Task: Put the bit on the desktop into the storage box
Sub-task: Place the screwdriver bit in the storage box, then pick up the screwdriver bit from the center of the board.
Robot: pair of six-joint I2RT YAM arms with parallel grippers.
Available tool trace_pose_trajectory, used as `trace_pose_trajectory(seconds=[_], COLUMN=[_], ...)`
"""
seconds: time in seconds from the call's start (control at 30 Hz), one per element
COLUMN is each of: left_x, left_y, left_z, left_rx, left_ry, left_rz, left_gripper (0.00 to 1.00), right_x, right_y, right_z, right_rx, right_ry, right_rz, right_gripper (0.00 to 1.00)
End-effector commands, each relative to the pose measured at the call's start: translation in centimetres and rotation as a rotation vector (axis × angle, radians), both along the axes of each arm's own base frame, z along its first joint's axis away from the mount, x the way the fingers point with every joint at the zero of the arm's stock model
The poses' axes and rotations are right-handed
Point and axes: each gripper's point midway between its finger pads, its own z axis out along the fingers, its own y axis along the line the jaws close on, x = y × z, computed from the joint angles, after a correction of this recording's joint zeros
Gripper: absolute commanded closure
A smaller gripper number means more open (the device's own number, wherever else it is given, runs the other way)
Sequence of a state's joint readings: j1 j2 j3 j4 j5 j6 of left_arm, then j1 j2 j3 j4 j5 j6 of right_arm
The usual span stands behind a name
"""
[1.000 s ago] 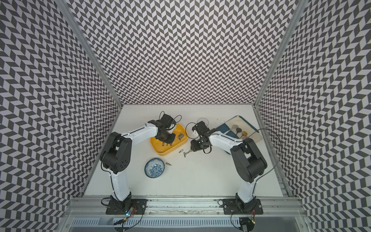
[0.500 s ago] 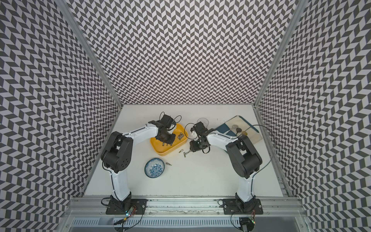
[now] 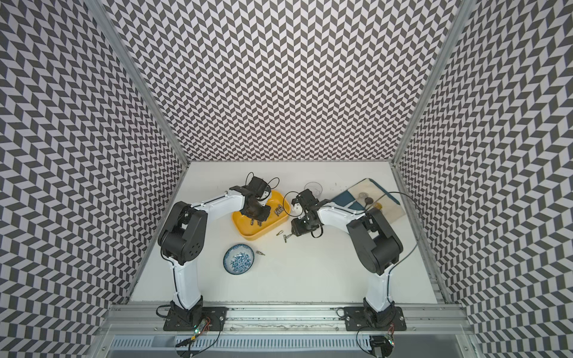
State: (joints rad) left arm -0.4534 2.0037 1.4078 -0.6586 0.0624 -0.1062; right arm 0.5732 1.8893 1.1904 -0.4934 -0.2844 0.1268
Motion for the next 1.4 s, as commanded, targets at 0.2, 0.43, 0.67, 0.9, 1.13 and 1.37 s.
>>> trace_pose_trajectory(seconds=[0.2, 0.43, 0.67, 0.9, 1.13, 1.37], left_x=[2.4, 2.6, 2.5, 2.6, 2.2, 1.4], left_y=[0.5, 0.3, 0.4, 0.4, 0.4, 0.7], left_z=[-0.1, -0.2, 0.1, 1.7, 3.0, 5.0], left_rx=[-0.001, -0.008, -0.010, -0.024, -0.046, -0.075], left_ry=[-0.013, -0.009, -0.013, -0.040, -0.068, -0.118], left_rz=[0.039, 0.038, 0.036, 0.041, 0.043, 0.048], left_gripper=[0.81, 0.76, 0.67, 0.66, 0.65, 0.62], right_x=[-0.9, -1.5, -1.9, -2.5, -2.6, -2.6], right_y=[-0.3, -0.4, -0.4, -0.8, -1.2, -0.9], right_z=[-0.1, -0.3, -0.4, -0.6, -1.0, -1.3], right_rx=[-0.031, -0.061, -0.084, -0.131, -0.188, -0.201], right_ry=[-0.009, -0.011, -0.015, -0.028, -0.046, -0.050], right_rz=[0.022, 0.041, 0.049, 0.059, 0.065, 0.075], right_gripper=[0.52, 0.53, 0.54, 0.54, 0.59, 0.66])
